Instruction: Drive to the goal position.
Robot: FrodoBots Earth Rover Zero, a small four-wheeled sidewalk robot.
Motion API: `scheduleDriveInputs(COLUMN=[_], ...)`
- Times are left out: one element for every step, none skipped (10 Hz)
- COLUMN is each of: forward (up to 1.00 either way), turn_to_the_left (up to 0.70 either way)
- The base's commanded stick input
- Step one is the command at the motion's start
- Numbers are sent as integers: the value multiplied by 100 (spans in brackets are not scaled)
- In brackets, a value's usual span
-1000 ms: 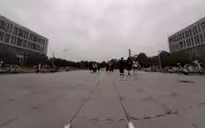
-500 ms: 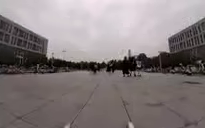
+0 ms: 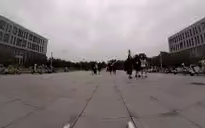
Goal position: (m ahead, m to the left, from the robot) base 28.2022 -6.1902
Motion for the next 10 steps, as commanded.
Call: scheduleDriveInputs(forward=[70, 70, 70, 70, 70, 70, 70, 70, 70, 70], turn_to_the_left=[1, 1, 1, 1, 1, 1, 1, 1, 1, 0])
